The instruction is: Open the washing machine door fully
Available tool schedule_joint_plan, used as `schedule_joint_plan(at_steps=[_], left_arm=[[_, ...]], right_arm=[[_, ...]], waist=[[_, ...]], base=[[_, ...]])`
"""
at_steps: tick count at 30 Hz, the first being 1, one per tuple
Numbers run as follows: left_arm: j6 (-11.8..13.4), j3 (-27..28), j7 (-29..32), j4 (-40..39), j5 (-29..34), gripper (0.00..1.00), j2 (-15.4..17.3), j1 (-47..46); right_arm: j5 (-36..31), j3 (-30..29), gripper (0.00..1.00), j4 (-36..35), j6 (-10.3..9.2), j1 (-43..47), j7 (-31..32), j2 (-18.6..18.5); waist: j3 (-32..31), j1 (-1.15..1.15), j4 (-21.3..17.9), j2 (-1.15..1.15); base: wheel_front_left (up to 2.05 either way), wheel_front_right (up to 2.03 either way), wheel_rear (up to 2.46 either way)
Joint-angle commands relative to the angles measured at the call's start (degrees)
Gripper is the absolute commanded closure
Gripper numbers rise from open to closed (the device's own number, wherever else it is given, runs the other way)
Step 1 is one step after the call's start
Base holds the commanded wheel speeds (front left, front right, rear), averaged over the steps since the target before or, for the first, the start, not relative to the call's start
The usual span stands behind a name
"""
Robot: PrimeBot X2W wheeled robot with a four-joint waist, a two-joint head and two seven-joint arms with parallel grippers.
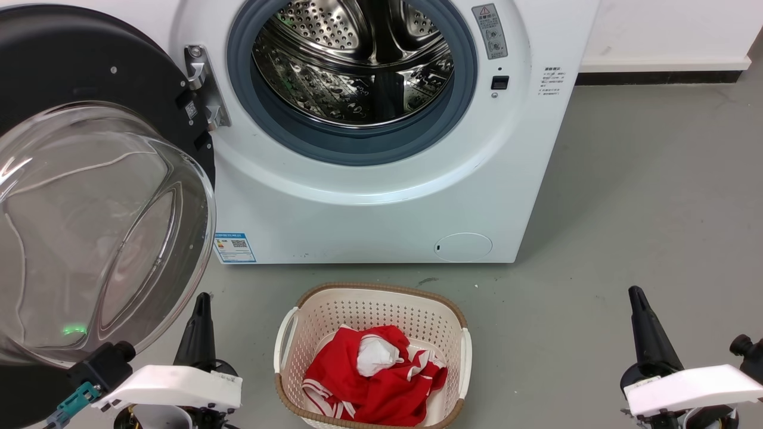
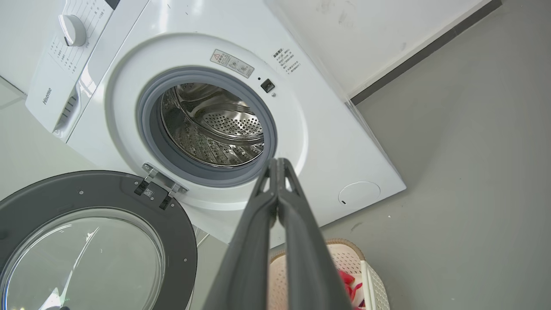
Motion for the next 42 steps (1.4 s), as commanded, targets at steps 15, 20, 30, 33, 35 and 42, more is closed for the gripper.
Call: schedule_joint_plan(at_steps=[15, 20, 30, 33, 35, 42], left_arm=[[-1.19, 1.14, 3.05, 0.84, -12.59, 1.0, -0.08, -2.5], [-1.49, 1.41, 3.9, 1.23, -16.05, 1.0, -0.15, -2.75], [-1.98, 1.92, 5.52, 2.0, -22.51, 1.0, -0.27, -3.08], [-2.14, 2.06, 5.98, 2.21, -24.34, 1.0, -0.3, -3.22], [-2.12, 2.15, 6.28, 2.37, -25.51, 1.0, -0.33, -3.31], [-2.52, 2.43, 7.25, 2.87, -29.52, 1.0, -0.41, -3.62]], right_arm=[[12.63, -0.41, 1.0, 1.51, 0.0, -3.14, 2.27, -0.71], [16.03, -0.55, 1.0, 2.16, 0.0, -3.45, 2.88, -0.74], [22.3, -0.84, 1.0, 3.24, 0.0, -4.31, 4.12, -0.75], [24.05, -0.93, 1.0, 3.59, 0.0, -4.43, 4.52, -0.75], [25.19, -1.0, 1.0, 3.81, 0.0, -4.6, 4.73, -0.74], [29.07, -1.24, 1.0, 4.51, 0.0, -5.18, 5.56, -0.71]], waist=[[-0.06, 0.0, 0.03, 0.0], [-0.08, 0.0, 0.03, 0.0], [-0.11, 0.0, 0.05, 0.0], [-0.12, 0.0, 0.06, 0.0], [-0.13, 0.0, 0.06, 0.0], [-0.16, 0.0, 0.07, 0.0]], base=[[0.0, 0.0, 0.0], [0.0, 0.0, 0.0], [0.0, 0.0, 0.0], [0.0, 0.0, 0.0], [0.0, 0.0, 0.0], [0.0, 0.0, 0.0]])
